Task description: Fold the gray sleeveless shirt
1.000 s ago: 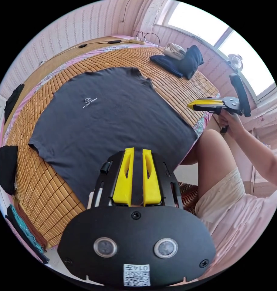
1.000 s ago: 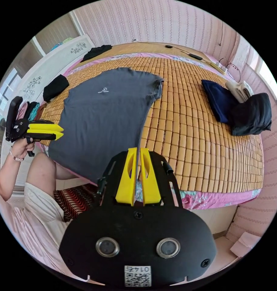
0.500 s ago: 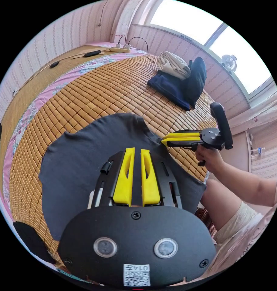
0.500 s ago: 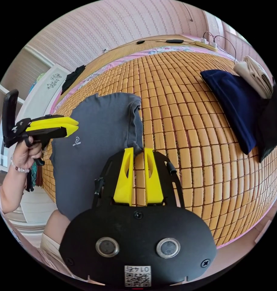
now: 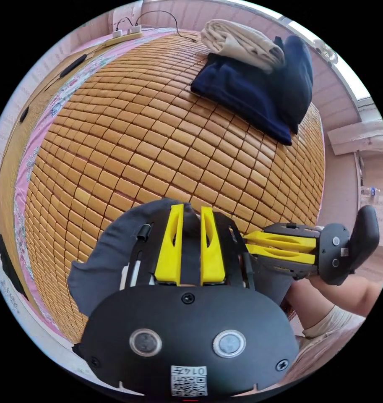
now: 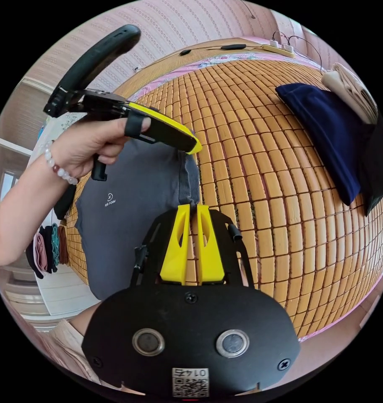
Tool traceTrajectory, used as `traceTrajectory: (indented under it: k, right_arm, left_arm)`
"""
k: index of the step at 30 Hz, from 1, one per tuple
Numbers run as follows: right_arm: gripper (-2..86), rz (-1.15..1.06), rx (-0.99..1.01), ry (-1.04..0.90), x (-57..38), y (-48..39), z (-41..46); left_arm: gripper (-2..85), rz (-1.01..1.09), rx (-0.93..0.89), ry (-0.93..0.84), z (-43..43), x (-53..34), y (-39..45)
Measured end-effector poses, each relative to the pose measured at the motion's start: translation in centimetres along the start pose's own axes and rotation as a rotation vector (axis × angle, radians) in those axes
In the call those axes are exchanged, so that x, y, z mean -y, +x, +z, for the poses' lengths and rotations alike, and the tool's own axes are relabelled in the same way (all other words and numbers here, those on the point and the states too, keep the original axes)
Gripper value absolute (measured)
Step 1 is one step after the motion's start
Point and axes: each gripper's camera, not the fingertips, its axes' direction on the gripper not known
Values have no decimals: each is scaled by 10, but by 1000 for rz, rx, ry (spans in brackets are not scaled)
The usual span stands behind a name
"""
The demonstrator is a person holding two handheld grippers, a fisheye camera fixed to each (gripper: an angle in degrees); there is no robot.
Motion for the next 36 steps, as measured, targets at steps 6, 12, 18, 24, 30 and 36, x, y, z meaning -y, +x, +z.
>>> traceTrajectory:
  k: [6, 12, 18, 24, 30, 36]
  right_arm:
    - [18, 0, 7, 9, 6, 9, 11]
    - [17, 45, -6, 66, 7, 13, 26]
    - [16, 84, -14, 55, 14, 14, 59]
    - [5, 107, -98, 68, 7, 6, 74]
    - [-1, -91, -103, 17, 30, -42, 121]
    - [-6, -278, -271, -30, 78, -104, 195]
  left_arm:
    - [-6, 9, -19, 46, -6, -12, -32]
    - [-6, -186, -334, 453, -28, -48, -85]
    - [52, -166, -288, 297, -18, -32, -90]
    - [67, -98, -162, 446, -110, -90, -98]
    - [44, -258, -37, 381, -135, -229, -115]
    - [33, -602, 16, 216, -126, -390, -121]
